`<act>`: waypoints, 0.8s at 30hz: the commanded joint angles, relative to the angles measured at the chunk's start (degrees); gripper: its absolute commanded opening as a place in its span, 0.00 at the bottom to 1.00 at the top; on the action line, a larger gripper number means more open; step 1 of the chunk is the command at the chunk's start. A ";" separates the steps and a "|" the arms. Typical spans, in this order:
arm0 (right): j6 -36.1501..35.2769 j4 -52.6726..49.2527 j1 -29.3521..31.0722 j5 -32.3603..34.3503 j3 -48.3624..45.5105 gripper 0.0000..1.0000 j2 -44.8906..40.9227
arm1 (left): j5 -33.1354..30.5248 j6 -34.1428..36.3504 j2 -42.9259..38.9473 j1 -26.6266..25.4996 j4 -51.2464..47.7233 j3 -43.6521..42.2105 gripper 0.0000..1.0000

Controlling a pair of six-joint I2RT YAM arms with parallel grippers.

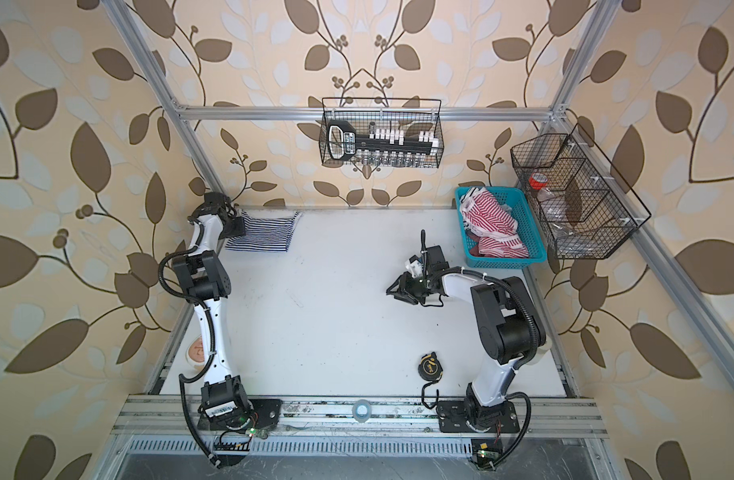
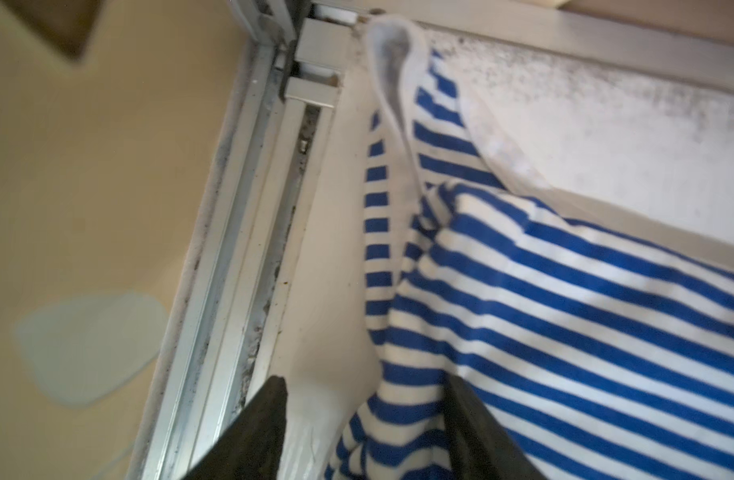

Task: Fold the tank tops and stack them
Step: 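Drag the folded tank top with the left gripper to the table's far corner, then open the left gripper and withdraw while the right gripper reaches into the teal basket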

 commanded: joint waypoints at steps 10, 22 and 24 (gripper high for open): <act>0.20 0.46 0.24 0.20 1.70 0.40 -0.55 | -9.55 -6.47 -14.64 0.45 10.40 -14.44 0.97; -2.43 -1.79 -4.56 -0.12 -1.41 0.39 -9.57 | 0.38 -15.88 -27.93 0.36 7.19 -21.48 0.84; -4.36 -5.19 -8.53 0.88 -1.09 0.39 -13.49 | 6.09 -19.64 -31.36 0.27 8.08 -24.50 0.82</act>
